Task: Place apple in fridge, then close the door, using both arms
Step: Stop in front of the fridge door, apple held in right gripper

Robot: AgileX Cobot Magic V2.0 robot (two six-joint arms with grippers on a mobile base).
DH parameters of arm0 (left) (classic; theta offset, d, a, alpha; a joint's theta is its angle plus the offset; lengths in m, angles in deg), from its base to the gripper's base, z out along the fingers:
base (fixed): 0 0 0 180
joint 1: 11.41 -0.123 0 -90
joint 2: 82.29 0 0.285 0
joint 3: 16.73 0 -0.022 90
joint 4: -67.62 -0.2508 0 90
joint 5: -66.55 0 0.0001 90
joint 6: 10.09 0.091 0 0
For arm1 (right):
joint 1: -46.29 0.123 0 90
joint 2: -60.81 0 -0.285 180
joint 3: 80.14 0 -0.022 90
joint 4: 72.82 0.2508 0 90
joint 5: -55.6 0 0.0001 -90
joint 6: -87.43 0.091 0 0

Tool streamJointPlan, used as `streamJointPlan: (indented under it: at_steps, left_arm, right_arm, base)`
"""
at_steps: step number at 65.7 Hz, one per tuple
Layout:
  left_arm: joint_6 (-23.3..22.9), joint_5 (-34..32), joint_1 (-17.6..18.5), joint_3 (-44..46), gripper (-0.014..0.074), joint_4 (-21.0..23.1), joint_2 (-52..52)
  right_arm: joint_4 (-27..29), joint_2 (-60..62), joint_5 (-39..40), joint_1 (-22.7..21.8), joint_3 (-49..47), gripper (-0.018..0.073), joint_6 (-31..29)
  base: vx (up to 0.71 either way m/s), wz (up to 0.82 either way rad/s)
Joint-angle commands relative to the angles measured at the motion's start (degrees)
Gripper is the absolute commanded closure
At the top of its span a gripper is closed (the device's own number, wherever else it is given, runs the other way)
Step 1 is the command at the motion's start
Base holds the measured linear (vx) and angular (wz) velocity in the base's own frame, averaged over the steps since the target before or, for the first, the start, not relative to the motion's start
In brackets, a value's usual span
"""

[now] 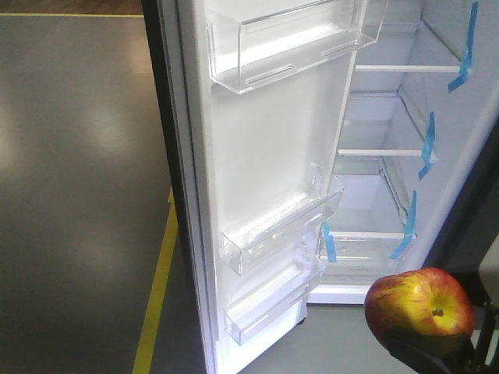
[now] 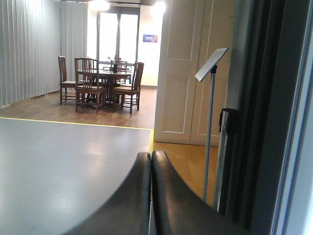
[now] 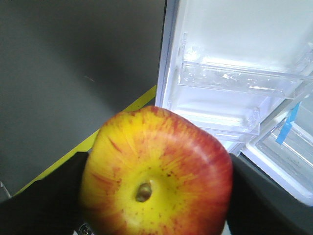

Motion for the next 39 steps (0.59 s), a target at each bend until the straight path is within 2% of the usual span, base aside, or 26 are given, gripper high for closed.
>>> streamJointPlan:
  at_steps: [1,39]
  left_arm:
    - [-0.5,-4.1,0.1,-1.6,0.0602,0.0,0.9]
    - [-0.5,-4.1,0.1,-1.6,0.0602,0.0,0.9]
  right_arm:
    - [0.1,0.2,3.8,0.1,-1.7,0.0376,-0.4]
    - [0.1,0.2,3.6,0.1,-1.7,0.0376,-0.4]
  base:
    - [0.06,0.00]
    - [0.08,0.00]
